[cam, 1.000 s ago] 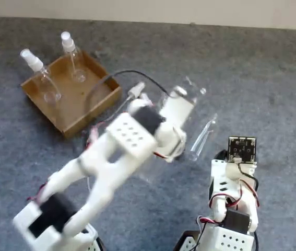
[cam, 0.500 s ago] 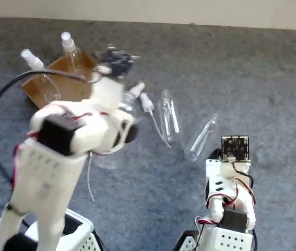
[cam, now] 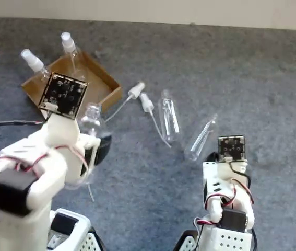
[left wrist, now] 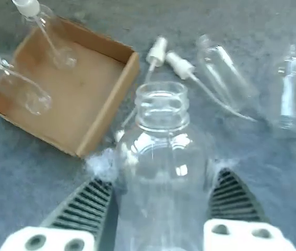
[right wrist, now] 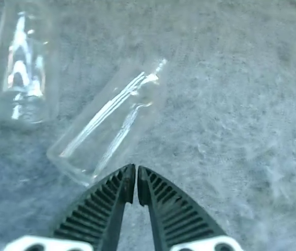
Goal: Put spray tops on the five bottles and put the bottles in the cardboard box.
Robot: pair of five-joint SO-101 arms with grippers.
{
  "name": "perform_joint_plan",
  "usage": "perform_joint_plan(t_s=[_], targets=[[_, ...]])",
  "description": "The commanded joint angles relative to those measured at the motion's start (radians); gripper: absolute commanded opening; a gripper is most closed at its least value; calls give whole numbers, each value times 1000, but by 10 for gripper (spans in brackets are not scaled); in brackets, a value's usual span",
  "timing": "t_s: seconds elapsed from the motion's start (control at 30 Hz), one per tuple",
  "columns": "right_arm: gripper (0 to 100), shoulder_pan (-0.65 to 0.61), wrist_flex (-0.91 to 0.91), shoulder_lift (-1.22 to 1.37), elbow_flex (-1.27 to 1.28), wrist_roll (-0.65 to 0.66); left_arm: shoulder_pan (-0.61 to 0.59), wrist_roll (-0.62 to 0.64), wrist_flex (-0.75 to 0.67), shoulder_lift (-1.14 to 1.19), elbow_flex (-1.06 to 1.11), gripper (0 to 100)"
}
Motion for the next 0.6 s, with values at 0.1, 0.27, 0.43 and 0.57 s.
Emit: perform_joint_plan(t_s=[0.1, 0.27, 0.43, 0.57], targets=[[14, -102, 64, -12, -119, 11, -136, -81, -405, -8, 295, 63], [14, -196, 67, -10, -142, 11, -134, -78, -703, -8, 476, 63], [14, -228, 67, -8, -160, 11, -114, -78, -974, -8, 590, 63], [14, -228, 67, -8, -191, 11, -70, -69, -1002, -13, 595, 62]])
